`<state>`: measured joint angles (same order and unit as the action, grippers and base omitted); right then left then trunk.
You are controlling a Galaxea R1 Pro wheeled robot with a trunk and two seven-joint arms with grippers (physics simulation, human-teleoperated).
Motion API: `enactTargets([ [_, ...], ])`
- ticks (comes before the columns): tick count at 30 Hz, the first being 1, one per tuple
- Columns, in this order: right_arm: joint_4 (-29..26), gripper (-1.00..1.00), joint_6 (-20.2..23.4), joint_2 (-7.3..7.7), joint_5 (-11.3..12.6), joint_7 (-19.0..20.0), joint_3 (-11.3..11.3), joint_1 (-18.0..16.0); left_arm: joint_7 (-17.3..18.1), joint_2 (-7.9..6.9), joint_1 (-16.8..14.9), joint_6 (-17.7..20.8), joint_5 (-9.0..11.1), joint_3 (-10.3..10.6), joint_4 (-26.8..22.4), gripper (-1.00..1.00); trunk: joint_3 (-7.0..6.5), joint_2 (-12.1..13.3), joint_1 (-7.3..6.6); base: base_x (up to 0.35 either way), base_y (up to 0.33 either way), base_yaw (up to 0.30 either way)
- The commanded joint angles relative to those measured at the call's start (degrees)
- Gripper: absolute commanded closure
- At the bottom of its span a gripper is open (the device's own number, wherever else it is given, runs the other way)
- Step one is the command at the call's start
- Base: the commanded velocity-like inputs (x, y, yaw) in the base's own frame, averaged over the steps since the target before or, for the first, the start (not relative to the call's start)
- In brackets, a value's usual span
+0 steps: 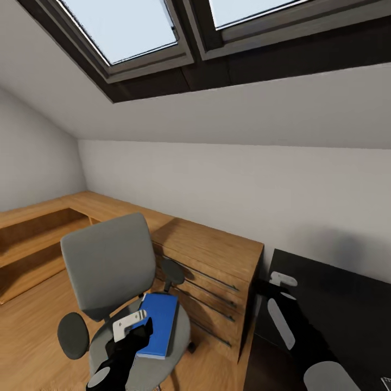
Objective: In the bedroom, organize the workspace by keeping the computer under the desk, ensuring the monitor is on the desk, placing the keyboard on the desk next to the monitor, placing the mouse on the desk next to the keyboard, moving the folder from the swivel chair onto the desk next to the mouse, stacking the notebook on top of the folder with the pen on top of the notebook, and positioning the swivel chair next to the desk.
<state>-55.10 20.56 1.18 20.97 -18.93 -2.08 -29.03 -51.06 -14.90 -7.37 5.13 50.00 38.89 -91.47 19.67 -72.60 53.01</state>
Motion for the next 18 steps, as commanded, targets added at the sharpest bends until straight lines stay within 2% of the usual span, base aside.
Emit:
enactTargets([
  [1,-0.08,-1.0,0.16,0.0,0.5,-0.58,-0.33,0.0,-0.37,-0.04,-0.1,0.32,0.09,0.09,-0.05,-1.0,0.07,-0.05,0.0,0.0,0.0,0.276],
  [12,0.83,-1.0,0.03,-0.59,0.4,-0.59,-1.0,0.03,-0.43,-0.04,-0.1,0.32,0.07,0.05,-0.02,-1.0,0.07,-0.05,0.0,0.0,0.0,0.278],
  [18,1.77,-1.0,-0.65,-1.06,0.26,-0.62,-2.3,0.03,-0.44,-0.11,-0.1,0.32,0.02,-0.07,-0.02,-1.0,0.07,-0.05,0.0,0.0,0.0,0.278],
])
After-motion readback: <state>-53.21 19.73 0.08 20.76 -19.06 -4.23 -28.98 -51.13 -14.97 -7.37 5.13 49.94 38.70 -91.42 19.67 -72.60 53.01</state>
